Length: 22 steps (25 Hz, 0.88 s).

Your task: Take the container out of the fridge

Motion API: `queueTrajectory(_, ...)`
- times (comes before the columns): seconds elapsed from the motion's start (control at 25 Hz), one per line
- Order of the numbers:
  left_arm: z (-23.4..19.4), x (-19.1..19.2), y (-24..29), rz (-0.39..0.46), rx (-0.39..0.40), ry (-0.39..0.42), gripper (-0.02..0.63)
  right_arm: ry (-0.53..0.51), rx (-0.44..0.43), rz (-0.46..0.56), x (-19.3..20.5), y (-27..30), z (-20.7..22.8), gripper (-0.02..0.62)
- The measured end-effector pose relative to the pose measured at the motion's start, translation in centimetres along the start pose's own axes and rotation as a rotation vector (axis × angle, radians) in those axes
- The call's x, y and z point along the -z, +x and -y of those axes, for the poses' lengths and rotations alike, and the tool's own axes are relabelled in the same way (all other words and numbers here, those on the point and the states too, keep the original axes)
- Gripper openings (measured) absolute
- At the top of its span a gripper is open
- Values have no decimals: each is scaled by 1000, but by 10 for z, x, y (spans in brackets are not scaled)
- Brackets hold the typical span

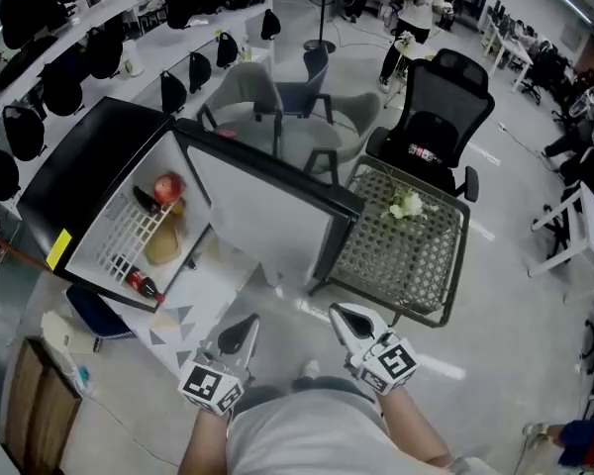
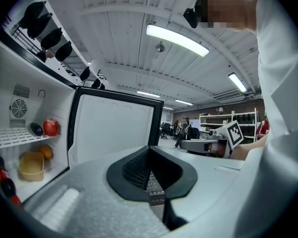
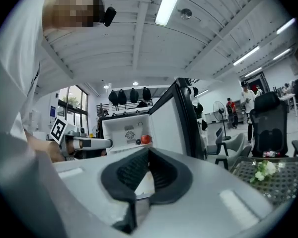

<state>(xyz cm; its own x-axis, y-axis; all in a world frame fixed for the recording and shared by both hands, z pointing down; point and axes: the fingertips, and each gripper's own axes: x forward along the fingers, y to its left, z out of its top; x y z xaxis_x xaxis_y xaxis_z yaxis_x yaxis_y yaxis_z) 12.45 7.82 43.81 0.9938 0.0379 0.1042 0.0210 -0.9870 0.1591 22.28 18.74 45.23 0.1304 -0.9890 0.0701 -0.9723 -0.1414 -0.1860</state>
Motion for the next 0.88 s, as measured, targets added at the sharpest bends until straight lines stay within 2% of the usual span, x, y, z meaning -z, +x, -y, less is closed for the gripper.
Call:
queueTrajectory(0.2, -1, 1, 12, -4, -40, -11, 8, 11, -71, -19, 8, 18, 6, 3)
queueTrajectory(0.44, -30, 5, 2, 6, -128, -27, 8, -13, -169, -52, 11, 55, -3, 3)
queueTrajectory(0.88, -115, 0, -75, 43, -349, -81, 8, -58, -348, -132, 20, 155, -62, 3)
